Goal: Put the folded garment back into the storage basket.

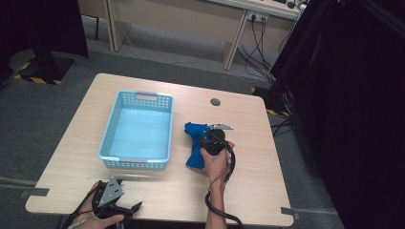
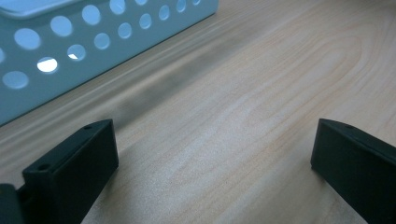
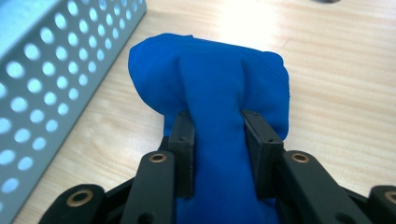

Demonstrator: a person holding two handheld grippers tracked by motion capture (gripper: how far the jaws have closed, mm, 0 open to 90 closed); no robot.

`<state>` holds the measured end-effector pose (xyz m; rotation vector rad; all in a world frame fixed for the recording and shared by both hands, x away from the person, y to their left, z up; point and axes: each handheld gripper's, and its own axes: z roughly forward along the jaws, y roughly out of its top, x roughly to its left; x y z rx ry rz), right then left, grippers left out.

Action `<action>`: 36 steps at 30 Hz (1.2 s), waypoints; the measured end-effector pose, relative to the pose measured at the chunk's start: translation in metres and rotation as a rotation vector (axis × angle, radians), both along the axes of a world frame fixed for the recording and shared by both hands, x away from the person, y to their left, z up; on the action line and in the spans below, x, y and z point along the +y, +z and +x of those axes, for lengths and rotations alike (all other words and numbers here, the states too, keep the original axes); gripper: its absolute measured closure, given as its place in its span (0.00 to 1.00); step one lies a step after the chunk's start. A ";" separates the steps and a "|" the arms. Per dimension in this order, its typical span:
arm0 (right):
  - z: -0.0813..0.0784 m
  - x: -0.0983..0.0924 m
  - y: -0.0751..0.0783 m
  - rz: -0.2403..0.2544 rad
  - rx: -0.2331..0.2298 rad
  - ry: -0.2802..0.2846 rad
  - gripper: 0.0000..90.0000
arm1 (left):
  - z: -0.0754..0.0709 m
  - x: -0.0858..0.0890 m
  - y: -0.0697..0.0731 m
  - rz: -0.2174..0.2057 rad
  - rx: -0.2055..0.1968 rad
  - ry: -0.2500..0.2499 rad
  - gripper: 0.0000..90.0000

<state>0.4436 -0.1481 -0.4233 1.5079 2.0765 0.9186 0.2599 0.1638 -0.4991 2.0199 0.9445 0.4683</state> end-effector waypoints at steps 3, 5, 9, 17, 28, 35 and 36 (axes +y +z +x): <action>0.000 0.000 0.005 0.003 -0.009 0.003 0.76 | 0.000 0.000 0.000 0.000 0.000 0.000 0.00; 0.000 0.000 0.009 0.005 -0.015 0.004 0.76 | 0.000 0.000 0.000 0.000 0.000 0.000 0.00; -0.001 0.002 0.015 0.012 -0.030 0.004 0.76 | 0.000 0.000 0.000 0.000 0.000 0.000 0.00; -0.003 0.013 0.032 0.015 -0.062 0.030 0.76 | 0.000 0.000 0.000 0.000 0.000 0.001 0.00; -0.002 0.029 0.059 0.013 -0.089 0.055 0.76 | 0.000 0.000 0.000 0.001 0.000 0.000 0.00; -0.001 0.041 0.074 0.004 -0.097 0.076 0.76 | 0.000 0.000 0.000 0.002 0.001 -0.002 0.00; 0.000 0.044 0.076 0.002 -0.099 0.081 0.76 | 0.000 0.000 0.000 0.002 0.001 -0.001 0.00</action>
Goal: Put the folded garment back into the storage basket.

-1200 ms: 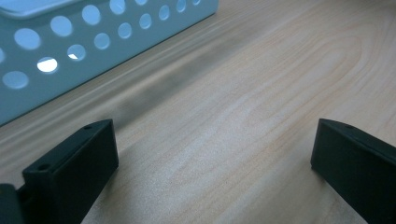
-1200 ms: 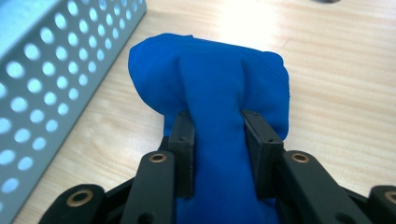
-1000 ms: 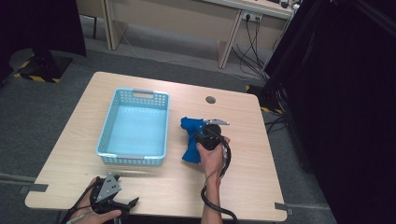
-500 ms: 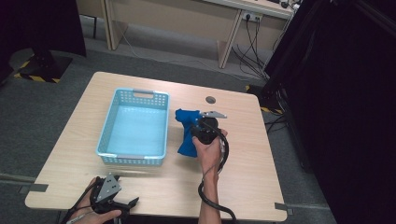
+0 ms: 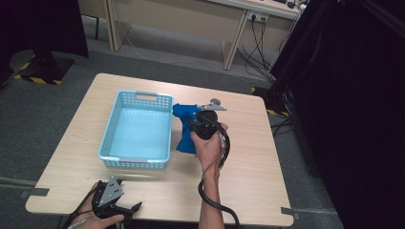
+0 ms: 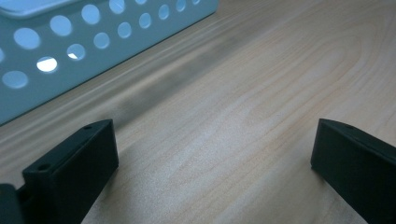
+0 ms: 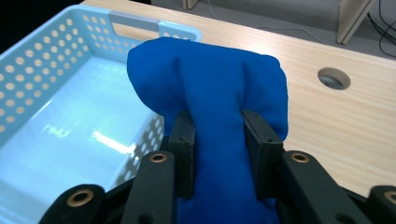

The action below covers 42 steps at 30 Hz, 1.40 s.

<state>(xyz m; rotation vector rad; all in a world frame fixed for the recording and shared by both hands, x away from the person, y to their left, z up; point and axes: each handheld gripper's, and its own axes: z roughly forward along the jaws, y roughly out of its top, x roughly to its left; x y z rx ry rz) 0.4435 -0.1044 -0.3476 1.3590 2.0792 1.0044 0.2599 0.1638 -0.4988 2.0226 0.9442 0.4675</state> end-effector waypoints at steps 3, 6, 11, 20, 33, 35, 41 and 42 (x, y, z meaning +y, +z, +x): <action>0.001 0.008 0.005 -0.011 -0.006 0.019 0.76 | 0.000 0.000 0.000 0.000 0.000 0.000 0.00; 0.002 0.016 0.008 -0.008 -0.007 0.040 0.76 | 0.000 0.000 0.000 0.000 0.000 0.001 0.00; 0.003 0.027 0.012 -0.011 -0.010 0.063 0.76 | 0.000 0.000 0.000 0.000 0.000 0.001 0.00; 0.004 0.043 0.017 -0.003 -0.006 0.089 0.76 | 0.000 0.000 0.000 0.000 0.001 0.001 0.00; 0.008 0.064 0.022 0.005 -0.004 0.120 0.76 | 0.000 0.000 0.000 -0.001 0.000 -0.001 0.00; 0.008 0.066 0.022 0.007 -0.002 0.125 0.76 | 0.000 0.000 0.000 -0.001 0.000 -0.001 0.00; 0.010 0.073 0.020 0.013 0.008 0.140 0.76 | 0.000 0.000 0.000 -0.001 0.000 -0.001 0.00; 0.010 0.074 0.020 0.024 0.013 0.148 0.76 | 0.000 0.000 0.000 -0.001 0.000 -0.002 0.00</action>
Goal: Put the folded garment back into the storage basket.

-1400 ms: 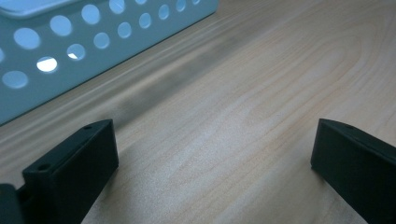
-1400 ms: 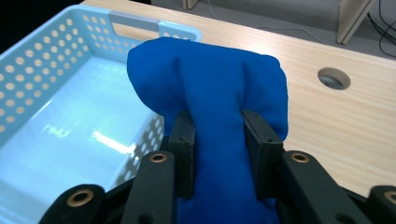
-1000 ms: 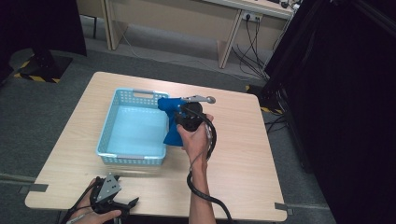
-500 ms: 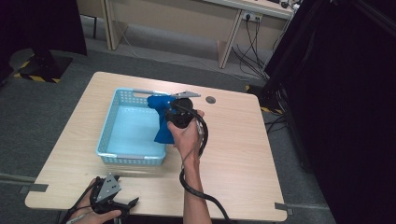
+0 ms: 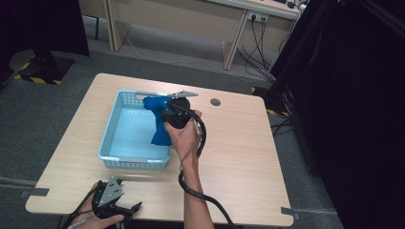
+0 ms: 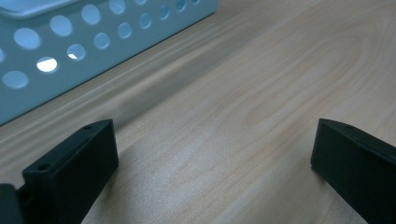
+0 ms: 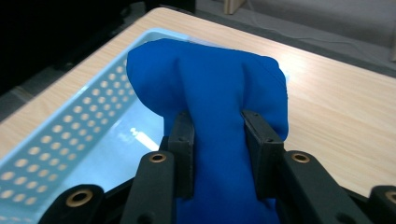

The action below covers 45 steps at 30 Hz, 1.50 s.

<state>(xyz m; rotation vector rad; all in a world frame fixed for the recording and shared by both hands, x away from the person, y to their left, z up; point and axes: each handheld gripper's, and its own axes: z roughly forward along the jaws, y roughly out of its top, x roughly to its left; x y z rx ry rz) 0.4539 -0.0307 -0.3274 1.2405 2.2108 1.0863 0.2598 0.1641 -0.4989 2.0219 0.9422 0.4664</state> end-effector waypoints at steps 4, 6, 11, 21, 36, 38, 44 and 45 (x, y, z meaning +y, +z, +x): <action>0.001 0.004 0.000 0.014 0.009 0.013 0.76 | 0.000 0.000 0.000 0.000 0.001 -0.001 0.00; 0.002 0.007 0.000 0.014 0.011 0.015 0.76 | 0.000 0.000 0.000 0.000 0.001 -0.001 0.00; 0.004 0.015 -0.001 0.013 0.020 0.030 0.76 | 0.000 0.000 0.000 -0.001 0.000 -0.001 0.00; 0.009 0.035 -0.006 -0.005 0.031 0.047 0.76 | 0.000 0.000 0.000 0.000 0.001 0.000 0.00; 0.023 0.066 -0.026 -0.003 0.073 0.040 0.76 | 0.000 0.000 0.000 0.000 0.001 -0.002 0.00; 0.024 0.067 -0.030 -0.001 0.076 0.033 0.76 | 0.000 0.000 0.000 0.000 0.001 -0.002 0.00; 0.029 0.070 -0.039 -0.008 0.092 0.025 0.76 | 0.000 0.000 0.000 0.000 0.001 -0.002 0.00; 0.029 0.071 -0.041 -0.008 0.095 0.022 0.76 | 0.000 0.000 0.000 0.000 0.001 -0.001 0.00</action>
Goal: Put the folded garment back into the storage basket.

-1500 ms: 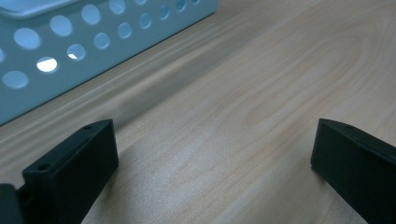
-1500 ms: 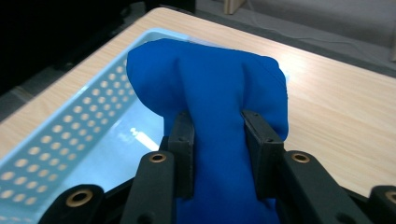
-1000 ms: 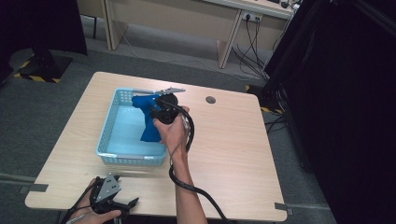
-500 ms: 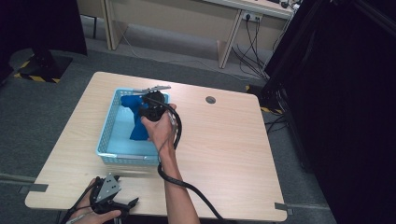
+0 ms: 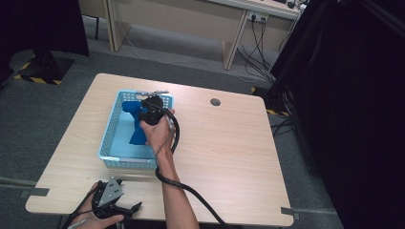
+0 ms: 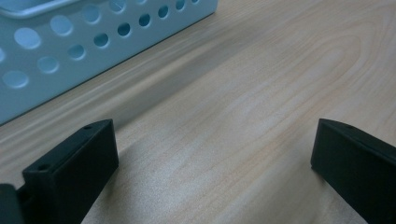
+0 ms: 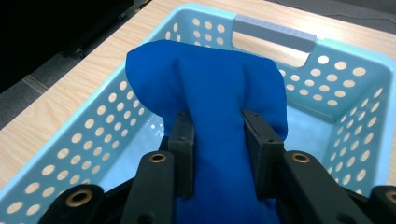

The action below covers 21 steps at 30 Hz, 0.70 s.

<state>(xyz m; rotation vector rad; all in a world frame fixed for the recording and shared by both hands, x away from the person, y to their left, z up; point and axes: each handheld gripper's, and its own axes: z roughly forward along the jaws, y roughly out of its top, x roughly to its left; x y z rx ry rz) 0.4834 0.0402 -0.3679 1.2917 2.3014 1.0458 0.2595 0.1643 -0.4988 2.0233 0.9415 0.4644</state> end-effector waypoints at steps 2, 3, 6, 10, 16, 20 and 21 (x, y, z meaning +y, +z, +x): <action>0.001 0.001 -0.003 -0.003 0.002 -0.002 0.76 | 0.000 0.000 0.000 0.000 0.000 0.000 0.00; 0.001 0.002 -0.004 -0.007 0.003 -0.002 0.76 | 0.000 0.000 0.000 0.000 0.000 0.000 0.00; 0.002 0.003 -0.008 -0.012 0.011 0.000 0.76 | 0.000 0.000 0.000 0.000 0.000 0.000 0.00; 0.003 0.004 -0.013 -0.018 0.020 0.000 0.76 | 0.000 0.000 0.000 0.000 0.000 0.000 0.00; 0.006 0.007 -0.019 -0.029 0.032 0.005 0.76 | 0.000 0.000 0.000 0.000 0.000 -0.001 0.00; 0.008 0.009 -0.025 -0.039 0.050 0.005 0.76 | 0.000 0.000 0.000 0.000 0.000 -0.001 0.00; 0.009 0.010 -0.027 -0.040 0.056 0.005 0.76 | 0.000 0.000 0.000 0.000 0.000 -0.001 0.00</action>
